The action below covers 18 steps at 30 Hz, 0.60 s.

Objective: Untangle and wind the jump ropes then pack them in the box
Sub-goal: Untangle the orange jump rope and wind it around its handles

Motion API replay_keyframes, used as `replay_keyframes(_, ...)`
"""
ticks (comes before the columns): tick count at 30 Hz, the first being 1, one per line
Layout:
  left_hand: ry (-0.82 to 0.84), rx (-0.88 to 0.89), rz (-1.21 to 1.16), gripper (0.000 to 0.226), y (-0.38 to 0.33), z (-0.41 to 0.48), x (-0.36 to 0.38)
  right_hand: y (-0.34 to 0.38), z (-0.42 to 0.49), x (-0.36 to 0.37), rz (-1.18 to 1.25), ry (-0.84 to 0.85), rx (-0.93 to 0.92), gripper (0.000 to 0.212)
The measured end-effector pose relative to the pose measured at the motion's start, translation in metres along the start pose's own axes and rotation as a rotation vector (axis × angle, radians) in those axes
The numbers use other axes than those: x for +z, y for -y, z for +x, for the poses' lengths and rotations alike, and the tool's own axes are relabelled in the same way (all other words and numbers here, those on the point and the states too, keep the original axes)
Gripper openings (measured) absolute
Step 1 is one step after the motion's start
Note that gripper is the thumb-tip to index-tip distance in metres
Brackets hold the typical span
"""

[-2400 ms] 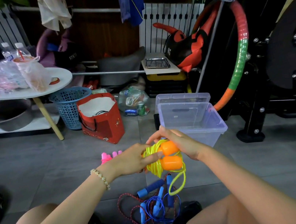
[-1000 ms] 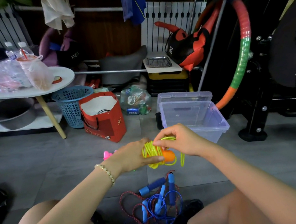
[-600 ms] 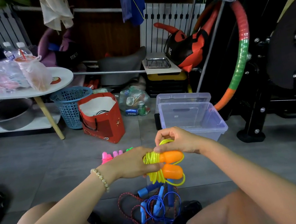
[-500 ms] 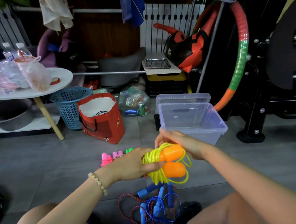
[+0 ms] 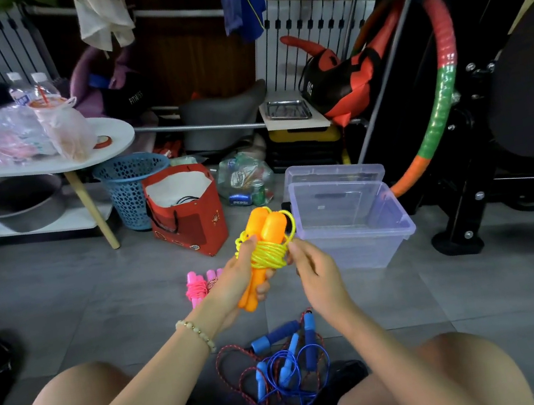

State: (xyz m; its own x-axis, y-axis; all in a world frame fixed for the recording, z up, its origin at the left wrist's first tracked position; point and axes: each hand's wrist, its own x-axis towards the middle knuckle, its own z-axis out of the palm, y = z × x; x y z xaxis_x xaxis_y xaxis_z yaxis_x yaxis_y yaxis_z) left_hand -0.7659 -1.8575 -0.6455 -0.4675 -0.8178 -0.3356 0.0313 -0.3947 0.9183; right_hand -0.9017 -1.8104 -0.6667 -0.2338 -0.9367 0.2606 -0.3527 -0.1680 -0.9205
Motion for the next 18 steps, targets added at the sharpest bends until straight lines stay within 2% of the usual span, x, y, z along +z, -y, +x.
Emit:
replay_keyframes(1, 0.001, -0.014, -0.051, 0.055, 0.0, 0.001, 0.002, -0.005, -0.001, 0.0, -0.073, -0.043, -0.052, 0.023)
replay_keyframes(4, -0.028, -0.025, -0.177, 0.053, 0.0, 0.001, 0.011, -0.01, -0.003, -0.001, -0.341, -0.223, -0.175, 0.032)
replay_keyframes(7, -0.095, -0.026, -0.241, 0.05, 0.0, 0.001, 0.014, -0.001, -0.003, -0.002, -0.373, -0.327, -0.256, 0.027)
replay_keyframes(11, -0.143, 0.023, -0.141, 0.045, 0.001, 0.003, 0.014, 0.015, -0.007, -0.005, -0.176, -0.288, -0.183, 0.003)
replay_keyframes(15, -0.142, 0.095, -0.075, 0.045, -0.005, -0.002, 0.014, 0.026, -0.009, -0.009, -0.228, -0.214, -0.228, 0.006)
replay_keyframes(18, -0.139, 0.067, -0.111, 0.043, -0.011, -0.005, 0.017, 0.032, -0.007, -0.01, -0.231, -0.177, -0.295, 0.01)
